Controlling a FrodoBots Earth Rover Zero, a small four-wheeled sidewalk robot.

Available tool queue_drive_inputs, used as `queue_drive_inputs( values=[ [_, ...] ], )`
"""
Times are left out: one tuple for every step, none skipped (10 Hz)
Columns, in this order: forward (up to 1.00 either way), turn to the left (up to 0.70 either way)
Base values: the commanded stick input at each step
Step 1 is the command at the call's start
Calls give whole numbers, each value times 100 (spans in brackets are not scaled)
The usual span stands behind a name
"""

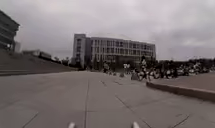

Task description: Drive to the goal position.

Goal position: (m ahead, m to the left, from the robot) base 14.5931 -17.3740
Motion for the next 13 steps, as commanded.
queue_drive_inputs(
  values=[
    [45, 0],
    [45, 0],
    [45, 0],
    [45, 0],
    [45, 0],
    [45, 0],
    [45, 0],
    [45, 0],
    [45, 0],
    [45, 0],
    [45, 0],
    [45, 0],
    [45, 0]
  ],
)
